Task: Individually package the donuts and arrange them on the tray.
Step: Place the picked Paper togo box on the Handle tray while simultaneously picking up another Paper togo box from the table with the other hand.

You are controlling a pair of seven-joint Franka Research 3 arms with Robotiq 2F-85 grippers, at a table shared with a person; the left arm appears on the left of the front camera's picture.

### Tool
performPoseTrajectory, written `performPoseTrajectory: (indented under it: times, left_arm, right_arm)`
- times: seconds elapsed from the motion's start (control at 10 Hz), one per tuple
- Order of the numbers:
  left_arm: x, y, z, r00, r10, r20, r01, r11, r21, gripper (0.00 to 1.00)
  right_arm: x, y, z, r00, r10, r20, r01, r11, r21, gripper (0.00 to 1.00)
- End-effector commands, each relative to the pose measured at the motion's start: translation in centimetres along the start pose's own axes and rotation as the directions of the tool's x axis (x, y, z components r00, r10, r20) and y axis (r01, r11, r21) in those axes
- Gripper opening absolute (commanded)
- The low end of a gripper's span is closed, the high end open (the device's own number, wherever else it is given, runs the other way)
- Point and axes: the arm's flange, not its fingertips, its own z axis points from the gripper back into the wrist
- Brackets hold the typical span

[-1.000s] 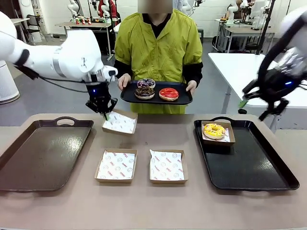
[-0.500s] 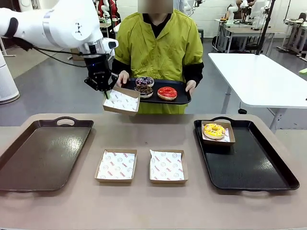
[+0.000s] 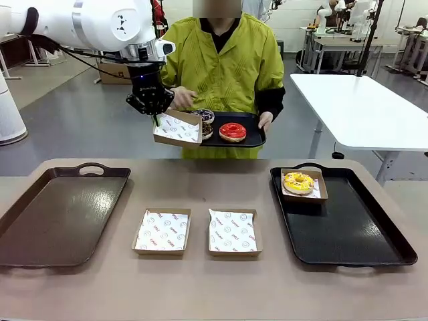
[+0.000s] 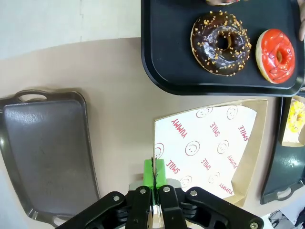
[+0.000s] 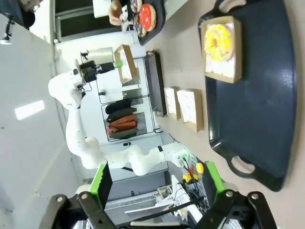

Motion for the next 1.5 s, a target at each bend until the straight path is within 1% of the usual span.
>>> performPoseTrajectory:
  times: [0.0, 0.1, 0.2, 0.3, 1.4]
  left_arm:
    - [-0.6, 0.4, 0.5, 1.000, -0.012, 0.007, 0.012, 1.000, -0.009, 0.00]
    - [-0.6, 0.4, 0.5, 1.000, -0.012, 0.007, 0.012, 1.000, -0.009, 0.00]
    - [-0.6, 0.4, 0.5, 1.000, -0.012, 0.007, 0.012, 1.000, -0.009, 0.00]
    - [-0.6, 0.4, 0.5, 1.000, -0.012, 0.007, 0.012, 1.000, -0.009, 0.00]
    - [-0.6, 0.4, 0.5, 1.000, -0.012, 0.007, 0.012, 1.000, -0.009, 0.00]
  right_arm:
    - [0.0, -1.8, 0.0, 1.000, 0.012, 0.019, -0.013, 1.000, 0.028, 1.00]
    - [0.0, -1.9, -0.4, 0.999, 0.034, 0.027, -0.035, 0.999, 0.031, 1.00]
    - [0.6, -1.4, -1.6, 0.995, 0.075, 0.058, -0.075, 0.997, -0.005, 1.00]
    - [0.2, -2.3, 0.0, 1.000, -0.003, 0.001, 0.003, 1.000, 0.014, 1.00]
    - [0.2, -2.3, 0.0, 1.000, -0.003, 0.001, 0.003, 1.000, 0.014, 1.00]
